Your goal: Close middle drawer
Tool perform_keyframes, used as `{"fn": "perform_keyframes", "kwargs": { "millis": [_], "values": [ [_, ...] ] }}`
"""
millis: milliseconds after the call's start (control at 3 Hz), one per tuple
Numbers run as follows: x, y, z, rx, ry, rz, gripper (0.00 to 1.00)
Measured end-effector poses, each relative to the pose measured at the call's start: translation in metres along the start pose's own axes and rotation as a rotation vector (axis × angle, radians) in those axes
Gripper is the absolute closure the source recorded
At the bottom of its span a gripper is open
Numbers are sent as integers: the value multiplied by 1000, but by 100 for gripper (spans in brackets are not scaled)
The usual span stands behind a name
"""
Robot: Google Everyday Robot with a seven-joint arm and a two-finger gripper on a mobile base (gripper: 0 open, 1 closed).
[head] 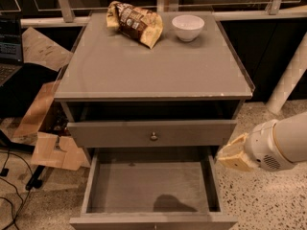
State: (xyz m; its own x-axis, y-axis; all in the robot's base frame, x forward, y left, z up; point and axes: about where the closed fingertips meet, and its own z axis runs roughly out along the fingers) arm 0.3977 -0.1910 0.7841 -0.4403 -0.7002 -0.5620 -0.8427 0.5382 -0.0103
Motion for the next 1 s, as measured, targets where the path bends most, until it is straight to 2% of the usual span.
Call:
{"fn": "perform_keyframes", "kwargs": {
  "millis": [333, 667, 1000],
  "values": [
    [5, 5, 2, 23, -46, -2, 100],
    [24, 12, 16, 23, -90, 18, 100],
    [50, 13, 40, 15, -98, 63, 100]
  ]
}}
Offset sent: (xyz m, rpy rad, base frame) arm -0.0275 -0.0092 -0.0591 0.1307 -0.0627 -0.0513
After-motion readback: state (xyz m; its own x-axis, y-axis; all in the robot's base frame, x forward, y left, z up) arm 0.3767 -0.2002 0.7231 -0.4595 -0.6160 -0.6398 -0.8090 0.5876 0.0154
